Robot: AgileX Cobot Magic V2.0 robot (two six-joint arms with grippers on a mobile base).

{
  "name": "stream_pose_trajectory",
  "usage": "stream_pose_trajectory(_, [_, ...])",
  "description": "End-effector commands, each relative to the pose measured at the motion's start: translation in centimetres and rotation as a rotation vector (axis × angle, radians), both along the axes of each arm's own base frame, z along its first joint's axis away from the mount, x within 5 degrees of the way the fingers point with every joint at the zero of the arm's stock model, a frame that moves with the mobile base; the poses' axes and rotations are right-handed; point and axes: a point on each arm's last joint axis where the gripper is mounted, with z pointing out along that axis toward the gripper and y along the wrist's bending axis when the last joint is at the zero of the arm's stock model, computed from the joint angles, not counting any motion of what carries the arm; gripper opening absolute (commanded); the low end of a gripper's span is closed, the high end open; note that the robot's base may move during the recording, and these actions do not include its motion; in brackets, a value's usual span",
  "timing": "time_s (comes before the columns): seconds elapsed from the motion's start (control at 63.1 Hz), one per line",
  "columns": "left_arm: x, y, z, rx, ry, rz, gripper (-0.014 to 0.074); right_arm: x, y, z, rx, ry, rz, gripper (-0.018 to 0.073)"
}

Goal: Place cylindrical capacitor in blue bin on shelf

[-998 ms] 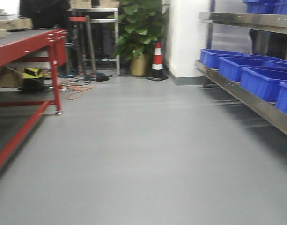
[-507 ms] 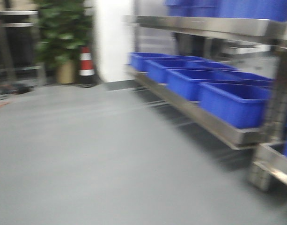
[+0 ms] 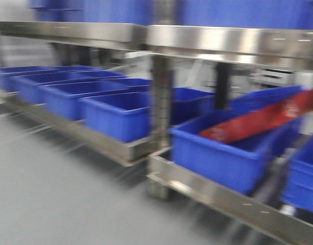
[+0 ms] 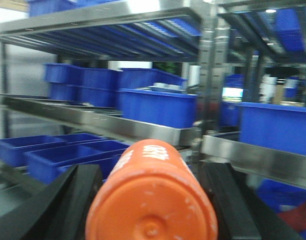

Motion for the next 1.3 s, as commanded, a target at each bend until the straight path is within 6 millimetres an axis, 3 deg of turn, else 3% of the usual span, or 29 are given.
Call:
stream_pose_trajectory(0.0, [-0.18, -0.03, 0.29, -0.007, -0.03, -0.007, -0.0111, -0.1, -0.02, 0.09, -0.007, -0.019, -0.001, -0.0163])
stream_pose_trajectory(1.283, [-0.18, -0.03, 0.29, -0.007, -0.03, -0.007, -0.0111, -0.1, -0.02, 0.09, -0.007, -0.019, -0.001, -0.0163])
